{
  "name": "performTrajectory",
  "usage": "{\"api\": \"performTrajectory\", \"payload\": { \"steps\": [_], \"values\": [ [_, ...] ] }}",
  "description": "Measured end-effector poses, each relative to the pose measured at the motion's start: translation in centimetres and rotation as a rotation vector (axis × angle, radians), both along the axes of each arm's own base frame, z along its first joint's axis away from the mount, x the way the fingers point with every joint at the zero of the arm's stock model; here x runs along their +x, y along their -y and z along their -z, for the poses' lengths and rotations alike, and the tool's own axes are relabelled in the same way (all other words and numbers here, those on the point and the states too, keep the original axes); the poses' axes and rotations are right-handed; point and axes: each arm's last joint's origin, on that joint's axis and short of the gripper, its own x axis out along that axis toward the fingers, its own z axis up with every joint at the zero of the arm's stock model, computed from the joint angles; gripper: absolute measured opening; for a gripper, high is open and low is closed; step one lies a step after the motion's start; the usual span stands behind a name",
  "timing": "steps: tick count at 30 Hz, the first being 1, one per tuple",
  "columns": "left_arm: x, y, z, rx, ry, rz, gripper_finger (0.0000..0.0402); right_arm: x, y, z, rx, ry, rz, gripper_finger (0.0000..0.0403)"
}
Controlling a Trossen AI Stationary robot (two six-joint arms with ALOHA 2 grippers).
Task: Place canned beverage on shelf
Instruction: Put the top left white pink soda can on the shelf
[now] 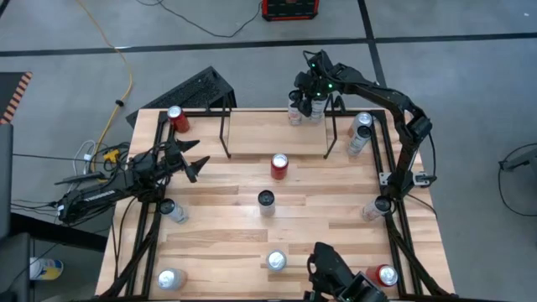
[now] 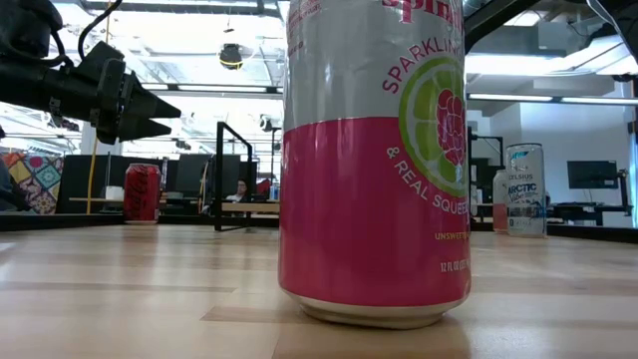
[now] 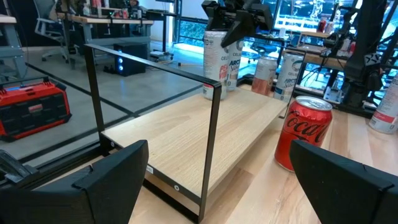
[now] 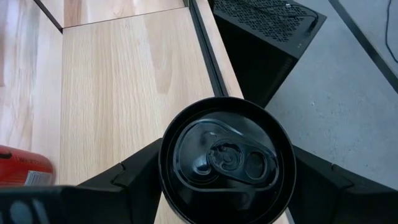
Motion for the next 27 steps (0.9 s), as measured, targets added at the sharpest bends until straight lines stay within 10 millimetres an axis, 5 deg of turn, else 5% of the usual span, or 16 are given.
{"api": "performTrajectory", "payload": {
  "steps": [27],
  "values": [
    [0.00,0.00,0.00,0.000,0.000,0.000,0.0374,0.00,0.04,-0.07,-0.013,0.001,-0.004,0.0292]
  ]
}}
